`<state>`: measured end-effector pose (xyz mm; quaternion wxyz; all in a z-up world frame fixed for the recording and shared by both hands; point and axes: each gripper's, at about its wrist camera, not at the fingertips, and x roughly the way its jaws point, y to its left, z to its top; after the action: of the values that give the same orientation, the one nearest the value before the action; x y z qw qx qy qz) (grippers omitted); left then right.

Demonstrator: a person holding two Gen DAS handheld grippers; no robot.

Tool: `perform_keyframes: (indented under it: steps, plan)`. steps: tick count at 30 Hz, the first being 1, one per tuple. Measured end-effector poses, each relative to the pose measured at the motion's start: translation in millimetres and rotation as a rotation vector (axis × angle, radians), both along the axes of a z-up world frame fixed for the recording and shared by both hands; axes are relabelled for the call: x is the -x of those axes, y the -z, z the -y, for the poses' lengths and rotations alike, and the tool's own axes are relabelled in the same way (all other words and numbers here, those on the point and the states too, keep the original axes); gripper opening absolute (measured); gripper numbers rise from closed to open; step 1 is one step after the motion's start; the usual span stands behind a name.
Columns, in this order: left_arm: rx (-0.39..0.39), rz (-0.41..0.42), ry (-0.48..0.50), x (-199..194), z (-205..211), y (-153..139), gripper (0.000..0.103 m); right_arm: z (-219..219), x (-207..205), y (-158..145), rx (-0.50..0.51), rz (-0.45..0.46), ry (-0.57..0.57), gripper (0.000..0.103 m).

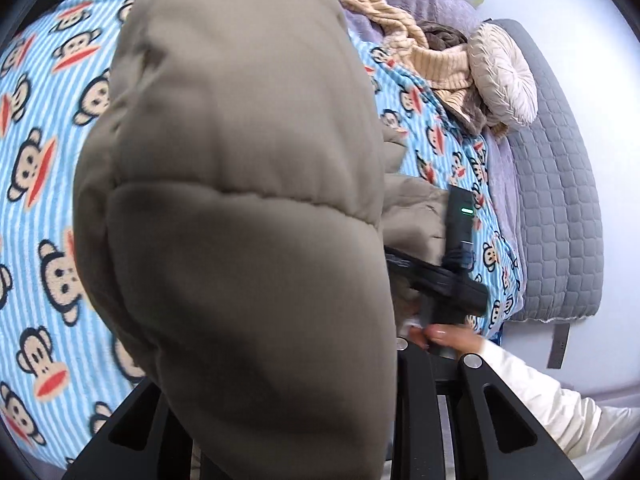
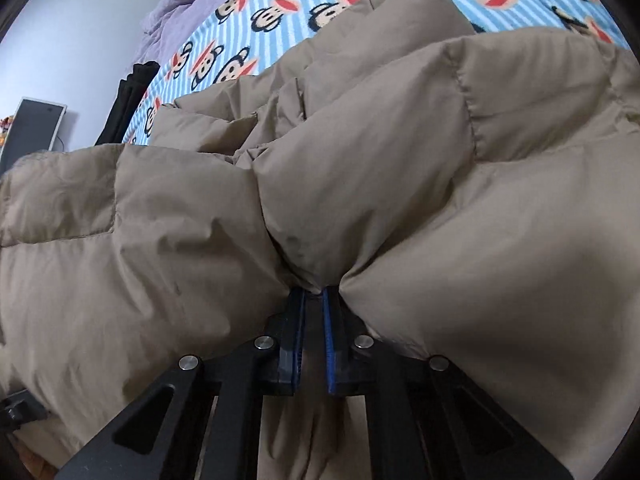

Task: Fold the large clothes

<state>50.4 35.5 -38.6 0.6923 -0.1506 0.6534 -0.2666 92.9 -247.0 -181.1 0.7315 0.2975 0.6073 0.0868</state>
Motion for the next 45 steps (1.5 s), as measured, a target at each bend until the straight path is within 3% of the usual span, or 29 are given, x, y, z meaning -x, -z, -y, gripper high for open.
perform_keyframes:
  steps: [4,7,9,10,20,23,25,28,30,31,32,33,35,37,38,39,41,43,45]
  plan:
    - [-0.025,0.003,0.061,-1.0,71.2,-13.5,0.031,10.4,-1.7,13.8,-0.072,-0.014,0.014,0.002]
    - [-0.02,0.005,0.122,-2.9,119.6,-17.4,0.053,27.4,3.3,9.5,-0.126,-0.025,0.034,0.002]
    - [0.001,-0.004,0.165,-7.5,148.8,-19.6,0.074,48.4,15.8,-0.9,-0.145,-0.011,0.067,0.002]
    - [0.012,-0.01,0.198,-7.5,161.6,-19.0,0.078,58.4,22.6,-5.7,-0.149,-0.002,0.08,0.002]
    - [0.125,-0.087,0.409,-9.1,253.9,40.1,0.079,164.0,114.1,-37.1,-0.071,0.018,0.301,0.007]
    - [0.119,-0.076,0.443,-8.8,289.5,65.2,0.08,184.3,139.0,-40.8,-0.057,-0.009,0.356,0.007]
    - [0.122,-0.075,0.446,-8.7,305.8,76.6,0.089,191.8,155.2,-46.9,-0.052,-0.02,0.38,0.007]
    - [0.099,-0.038,0.453,-8.5,320.2,80.4,0.091,199.1,182.0,-71.3,-0.069,0.029,0.393,0.008]
    - [0.077,-0.011,0.461,-1.0,324.9,87.5,0.091,194.4,197.9,-94.7,-0.087,0.1,0.384,0.033]
    - [0.066,0.0,0.463,-3.9,327.8,88.2,0.091,188.3,203.2,-104.2,-0.088,0.128,0.376,0.075]
    - [0.056,0.01,0.463,-4.7,327.7,88.1,0.091,181.3,207.3,-115.5,-0.096,0.168,0.364,0.099]
    - [0.044,0.022,0.463,-5.3,332.3,88.3,0.091,173.8,210.6,-124.3,-0.113,0.207,0.341,0.1]
    - [0.017,0.051,0.461,-7.0,340.9,86.6,0.091,159.4,206.1,-129.0,-0.125,0.213,0.281,0.1]
    - [-0.015,0.101,0.461,-4.4,341.5,76.7,0.091,147.3,197.4,-126.1,-0.074,0.19,0.262,0.099]
    - [-0.029,0.137,0.463,-0.7,335.9,67.8,0.091,142.7,191.9,-120.8,-0.03,0.168,0.256,0.094]
    - [-0.046,0.187,0.465,2.0,334.5,58.6,0.091,139.6,186.2,-115.5,0.026,0.142,0.256,0.087]
    - [-0.075,0.299,0.457,5.2,323.8,38.7,0.091,138.5,177.9,-106.1,0.078,0.115,0.266,0.022]
    - [-0.114,0.418,0.406,3.2,304.8,19.2,0.091,146.3,178.9,-100.7,0.139,0.093,0.292,0.018]
    - [-0.157,0.486,0.34,-6.4,282.5,10.7,0.091,154.5,186.2,-95.5,0.16,0.083,0.313,0.017]
